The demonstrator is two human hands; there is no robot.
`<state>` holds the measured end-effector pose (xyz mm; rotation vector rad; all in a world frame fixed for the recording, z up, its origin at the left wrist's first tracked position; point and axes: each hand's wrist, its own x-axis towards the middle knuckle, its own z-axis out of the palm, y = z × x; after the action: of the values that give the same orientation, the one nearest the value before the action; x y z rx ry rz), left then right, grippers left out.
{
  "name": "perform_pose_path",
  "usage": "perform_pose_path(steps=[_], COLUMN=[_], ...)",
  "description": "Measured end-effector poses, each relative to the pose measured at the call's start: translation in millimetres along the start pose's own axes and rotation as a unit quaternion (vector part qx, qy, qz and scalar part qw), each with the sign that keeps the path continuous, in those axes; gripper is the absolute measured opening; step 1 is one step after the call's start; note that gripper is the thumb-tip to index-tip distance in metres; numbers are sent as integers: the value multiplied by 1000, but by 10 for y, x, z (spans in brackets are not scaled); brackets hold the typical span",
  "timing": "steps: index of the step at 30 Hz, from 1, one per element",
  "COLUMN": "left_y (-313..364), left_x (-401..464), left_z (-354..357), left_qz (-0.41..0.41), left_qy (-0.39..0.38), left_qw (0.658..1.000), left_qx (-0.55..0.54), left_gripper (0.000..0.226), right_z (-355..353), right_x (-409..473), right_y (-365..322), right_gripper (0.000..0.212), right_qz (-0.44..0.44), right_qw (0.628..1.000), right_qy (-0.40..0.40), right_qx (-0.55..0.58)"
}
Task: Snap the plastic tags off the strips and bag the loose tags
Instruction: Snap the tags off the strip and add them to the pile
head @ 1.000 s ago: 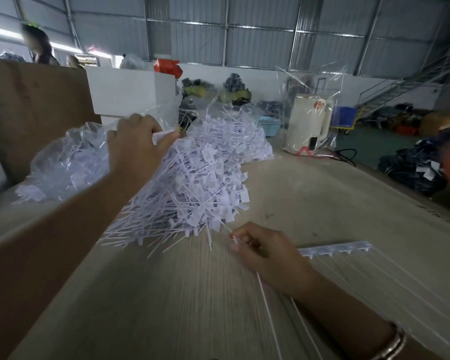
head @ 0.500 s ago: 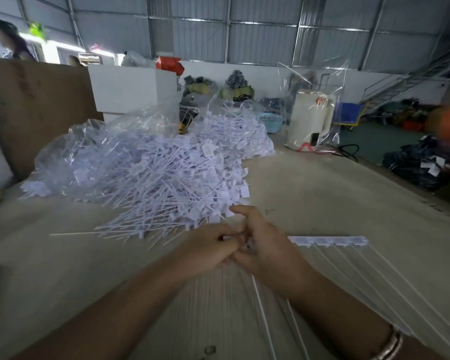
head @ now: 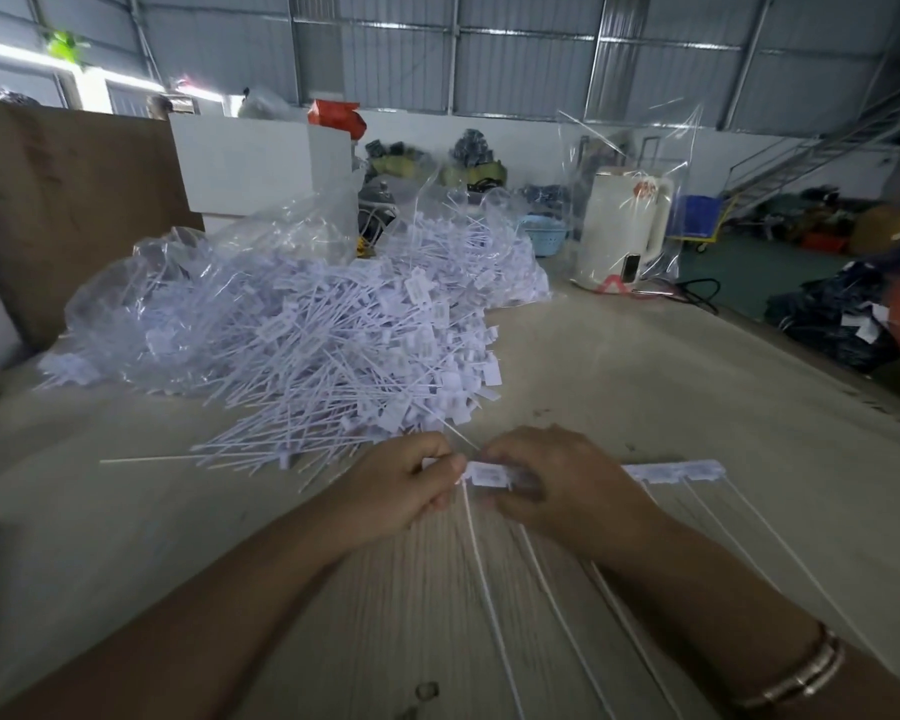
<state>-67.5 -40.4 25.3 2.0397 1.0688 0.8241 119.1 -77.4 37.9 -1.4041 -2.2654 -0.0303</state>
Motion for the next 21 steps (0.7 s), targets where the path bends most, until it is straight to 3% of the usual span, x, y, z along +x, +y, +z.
perform_pose_path(steps=[3, 7, 12, 14, 16, 17, 21], left_y=[-20, -32, -4, 29, 91, 127, 236], left_x=[-13, 2, 6, -6, -12, -2, 237], left_z=[-11, -13, 8, 6, -98, -184, -676], left_qz=[19, 83, 159, 149, 122, 117, 178], left_qy=[8, 48, 75, 100, 149, 180, 355], left_qw=[1000, 995, 984, 983, 980, 974, 914], left_qx=[-9, -9, 36, 27, -43, -69, 85], left_gripper=[27, 24, 19, 22, 22, 22, 17], right_z=[22, 53, 53, 51, 9, -9, 58], right_x=[24, 28, 12, 18, 18, 17, 39], right_y=[32, -8, -26, -19, 48, 113, 185], right_gripper=[19, 33, 31, 31, 28, 26, 23], right_qz=[14, 9, 44, 92, 149, 151, 116], right_qw=[1000, 998, 993, 968, 934, 937, 978], right_qy=[-1, 4, 3, 23, 77, 90, 34], right_qx=[-6, -59, 106, 231, 315, 301, 172])
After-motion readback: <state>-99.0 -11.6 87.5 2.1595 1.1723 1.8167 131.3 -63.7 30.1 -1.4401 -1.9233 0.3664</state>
